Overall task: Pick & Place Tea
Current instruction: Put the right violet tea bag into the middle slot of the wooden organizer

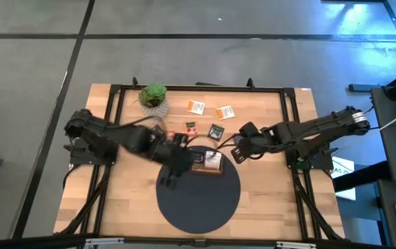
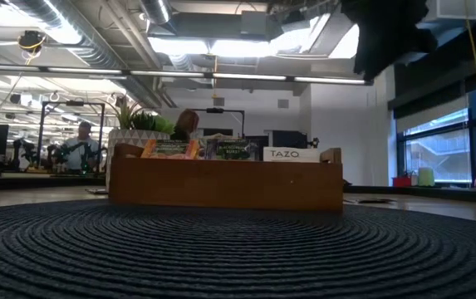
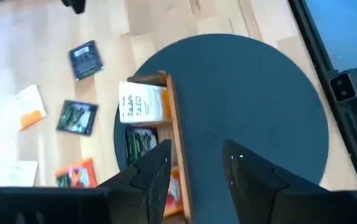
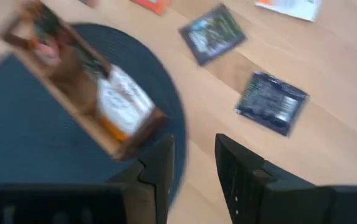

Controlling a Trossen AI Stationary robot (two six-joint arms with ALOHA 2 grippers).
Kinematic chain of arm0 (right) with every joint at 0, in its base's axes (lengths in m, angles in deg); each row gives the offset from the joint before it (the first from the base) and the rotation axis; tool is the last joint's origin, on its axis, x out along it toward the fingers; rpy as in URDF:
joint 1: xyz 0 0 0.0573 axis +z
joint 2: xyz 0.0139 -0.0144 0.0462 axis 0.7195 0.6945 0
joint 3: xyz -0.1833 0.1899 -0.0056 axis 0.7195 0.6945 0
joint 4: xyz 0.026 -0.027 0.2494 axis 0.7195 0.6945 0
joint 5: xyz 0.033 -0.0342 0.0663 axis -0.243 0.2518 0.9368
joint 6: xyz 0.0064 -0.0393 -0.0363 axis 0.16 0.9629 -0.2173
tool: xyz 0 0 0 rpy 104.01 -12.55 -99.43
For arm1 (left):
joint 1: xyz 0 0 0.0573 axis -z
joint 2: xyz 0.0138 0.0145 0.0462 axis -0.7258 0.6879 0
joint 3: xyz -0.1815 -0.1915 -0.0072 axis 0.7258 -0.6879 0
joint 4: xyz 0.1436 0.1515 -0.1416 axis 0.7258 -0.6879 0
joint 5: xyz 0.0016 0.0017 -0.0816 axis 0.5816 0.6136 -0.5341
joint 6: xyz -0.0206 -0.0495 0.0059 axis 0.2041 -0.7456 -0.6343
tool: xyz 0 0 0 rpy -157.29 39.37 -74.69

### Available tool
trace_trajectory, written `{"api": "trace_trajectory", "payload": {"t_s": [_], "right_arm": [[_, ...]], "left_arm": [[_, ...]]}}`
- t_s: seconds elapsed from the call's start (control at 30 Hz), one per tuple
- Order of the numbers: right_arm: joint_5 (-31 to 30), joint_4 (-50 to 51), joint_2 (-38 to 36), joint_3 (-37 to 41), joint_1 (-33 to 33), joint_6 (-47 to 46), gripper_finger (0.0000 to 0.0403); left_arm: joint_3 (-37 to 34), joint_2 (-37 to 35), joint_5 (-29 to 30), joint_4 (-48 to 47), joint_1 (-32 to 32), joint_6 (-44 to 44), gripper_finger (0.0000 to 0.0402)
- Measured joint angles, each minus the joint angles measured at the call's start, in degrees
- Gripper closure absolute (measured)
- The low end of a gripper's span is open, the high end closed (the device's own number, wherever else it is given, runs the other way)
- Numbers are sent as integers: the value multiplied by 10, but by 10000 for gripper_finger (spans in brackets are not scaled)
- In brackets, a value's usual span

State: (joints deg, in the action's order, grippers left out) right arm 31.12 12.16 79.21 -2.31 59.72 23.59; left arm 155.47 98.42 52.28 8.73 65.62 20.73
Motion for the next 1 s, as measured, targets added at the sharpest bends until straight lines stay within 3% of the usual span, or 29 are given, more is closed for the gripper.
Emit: {"api": "trace_trajectory", "payload": {"t_s": [0.07,0.2,0.4,0.5,0.63,0.87,1.0], "right_arm": [[-3,-18,-9,0,0,0,283],[-12,-23,-9,0,-1,-2,283],[-84,73,-15,1,-24,9,283],[-98,115,-32,1,-50,-12,283],[-68,97,-71,28,-96,28,283],[50,-93,-124,180,-183,91,283],[73,-216,-127,263,-204,104,283]], "left_arm": [[-17,8,-59,51,-38,49,260],[-106,8,-155,257,-106,90,260],[-207,11,-190,517,-192,43,260],[-228,13,-195,549,-228,41,260],[-250,30,-193,585,-265,10,260],[-250,111,-203,675,-269,-35,260],[-237,160,-215,688,-269,-42,260]]}}
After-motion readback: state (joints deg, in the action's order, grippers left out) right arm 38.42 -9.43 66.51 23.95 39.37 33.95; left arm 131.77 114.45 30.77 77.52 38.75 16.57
